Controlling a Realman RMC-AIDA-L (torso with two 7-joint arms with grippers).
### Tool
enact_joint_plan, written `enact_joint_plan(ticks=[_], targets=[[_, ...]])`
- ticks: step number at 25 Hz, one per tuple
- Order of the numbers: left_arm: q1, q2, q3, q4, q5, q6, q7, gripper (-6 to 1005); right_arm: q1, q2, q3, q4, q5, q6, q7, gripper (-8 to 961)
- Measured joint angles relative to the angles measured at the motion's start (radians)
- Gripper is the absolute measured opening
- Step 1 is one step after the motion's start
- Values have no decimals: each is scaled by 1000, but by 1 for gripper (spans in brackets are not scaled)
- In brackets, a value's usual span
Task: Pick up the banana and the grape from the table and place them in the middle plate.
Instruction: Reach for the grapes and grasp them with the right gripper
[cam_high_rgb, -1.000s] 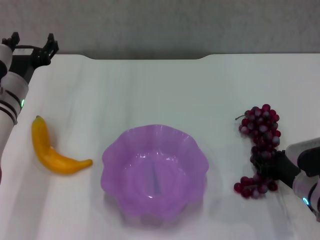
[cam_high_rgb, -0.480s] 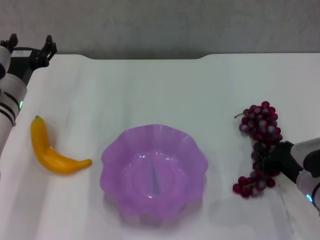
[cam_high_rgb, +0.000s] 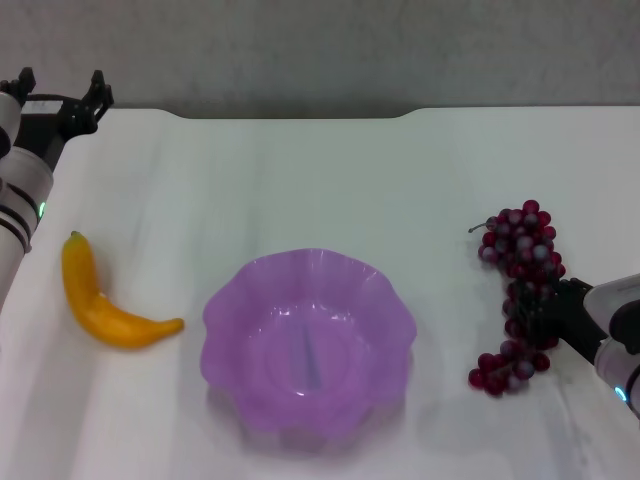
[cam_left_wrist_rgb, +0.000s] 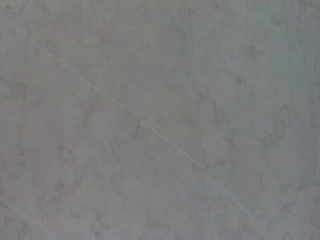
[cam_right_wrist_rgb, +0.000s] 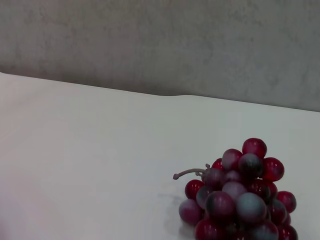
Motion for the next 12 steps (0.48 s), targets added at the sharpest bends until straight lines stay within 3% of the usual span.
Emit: enact_joint_plan(ticks=[12], targets=[[0, 0, 0, -1, 0, 0, 0, 903, 6, 0, 0, 7, 1, 5, 0, 391]])
